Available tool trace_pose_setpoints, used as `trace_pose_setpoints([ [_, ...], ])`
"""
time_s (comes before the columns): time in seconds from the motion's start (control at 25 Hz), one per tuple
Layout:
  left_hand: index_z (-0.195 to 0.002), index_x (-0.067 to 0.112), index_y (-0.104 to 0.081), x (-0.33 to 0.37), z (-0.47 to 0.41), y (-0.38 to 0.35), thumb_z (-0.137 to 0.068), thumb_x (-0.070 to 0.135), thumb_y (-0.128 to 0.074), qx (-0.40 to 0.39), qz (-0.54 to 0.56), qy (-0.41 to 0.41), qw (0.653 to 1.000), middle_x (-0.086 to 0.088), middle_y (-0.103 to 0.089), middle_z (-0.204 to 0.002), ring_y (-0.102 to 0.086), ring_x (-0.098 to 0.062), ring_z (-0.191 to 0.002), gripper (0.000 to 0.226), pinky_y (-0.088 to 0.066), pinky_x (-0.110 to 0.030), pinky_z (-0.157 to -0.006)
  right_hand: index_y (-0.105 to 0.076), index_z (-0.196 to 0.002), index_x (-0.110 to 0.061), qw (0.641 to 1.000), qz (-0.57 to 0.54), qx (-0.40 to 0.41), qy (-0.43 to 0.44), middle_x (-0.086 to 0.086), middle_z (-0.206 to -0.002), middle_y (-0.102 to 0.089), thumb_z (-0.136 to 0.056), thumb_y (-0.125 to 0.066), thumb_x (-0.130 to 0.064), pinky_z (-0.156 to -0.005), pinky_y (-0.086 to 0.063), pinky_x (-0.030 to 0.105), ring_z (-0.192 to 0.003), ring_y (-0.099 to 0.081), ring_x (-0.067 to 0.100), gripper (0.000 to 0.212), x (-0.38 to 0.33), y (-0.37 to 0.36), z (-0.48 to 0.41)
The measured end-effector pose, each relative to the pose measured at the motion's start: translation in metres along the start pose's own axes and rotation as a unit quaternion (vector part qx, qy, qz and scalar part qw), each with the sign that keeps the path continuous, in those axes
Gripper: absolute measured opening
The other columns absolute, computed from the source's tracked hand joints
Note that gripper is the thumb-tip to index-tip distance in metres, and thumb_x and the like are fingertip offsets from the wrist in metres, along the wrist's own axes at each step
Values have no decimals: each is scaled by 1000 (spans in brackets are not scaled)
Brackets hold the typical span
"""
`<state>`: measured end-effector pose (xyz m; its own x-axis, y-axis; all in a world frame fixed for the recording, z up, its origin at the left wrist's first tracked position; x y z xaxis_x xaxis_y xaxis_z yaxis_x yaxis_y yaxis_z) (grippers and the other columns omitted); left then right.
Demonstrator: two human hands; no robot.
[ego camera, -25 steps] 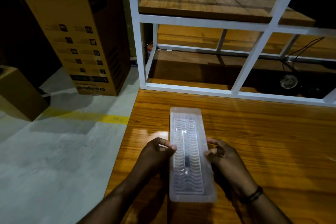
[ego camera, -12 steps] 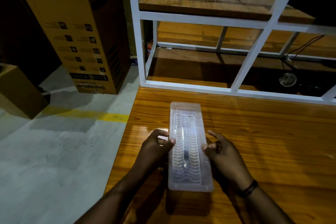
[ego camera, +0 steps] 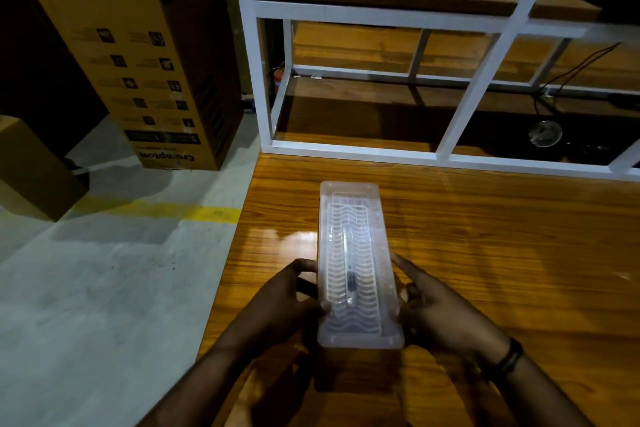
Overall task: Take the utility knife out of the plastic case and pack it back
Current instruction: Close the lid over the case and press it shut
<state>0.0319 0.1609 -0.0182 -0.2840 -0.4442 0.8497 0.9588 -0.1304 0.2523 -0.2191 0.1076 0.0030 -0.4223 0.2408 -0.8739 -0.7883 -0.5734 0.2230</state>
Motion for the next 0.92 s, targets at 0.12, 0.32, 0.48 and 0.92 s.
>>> trace_pose_setpoints([
  [0.12,-125,39,-58,1,4,-2,-87,20,-81,13,-17,-14,1000,3,-74,-109,-78,-14,-90,49,-67,-37,-74,-36,-125,-72,1000,20,10,-1,13,-80,-61,-86,-70,-2,-62,-44,45,-67,-55,33,87,-2,0,-1],
  [0.32,-129,41,-55,-4,13,-3,-82,24,-86,-26,8,20,999,-2,-75,-112,-79,-18,-91,59,-67,-43,-79,-20,-151,-45,999,-12,-17,-50,12,-77,-65,-90,-69,2,-48,-49,27,-53,-65,18,91,1,-1,10],
  [0.48,-144,42,-47,-9,19,0,-80,20,-88,-67,11,20,997,-6,-72,-119,-78,-22,-99,79,-67,-42,-83,-27,-135,-56,995,-11,-92,-37,10,-69,-70,-90,-69,4,-56,-59,33,-56,-69,21,86,1,-7,16],
  [0.92,-159,31,27,47,-8,9,-63,55,-93,-78,-462,-28,883,1,27,-172,-6,-40,-160,155,-31,-57,-124,31,-153,-31,868,486,-65,-74,-4,-166,26,-59,-90,-56,-128,-7,48,-155,19,29,155,-41,15,-24],
])
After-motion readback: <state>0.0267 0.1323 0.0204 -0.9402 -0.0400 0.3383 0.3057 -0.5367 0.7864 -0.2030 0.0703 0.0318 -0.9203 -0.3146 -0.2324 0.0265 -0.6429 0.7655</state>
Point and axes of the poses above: each hand's wrist, its own z-axis away from the middle knuckle, its own y-axis out of the back of the hand, x = y × z, the point moved 1 cm from there along -z, towards the middle knuckle
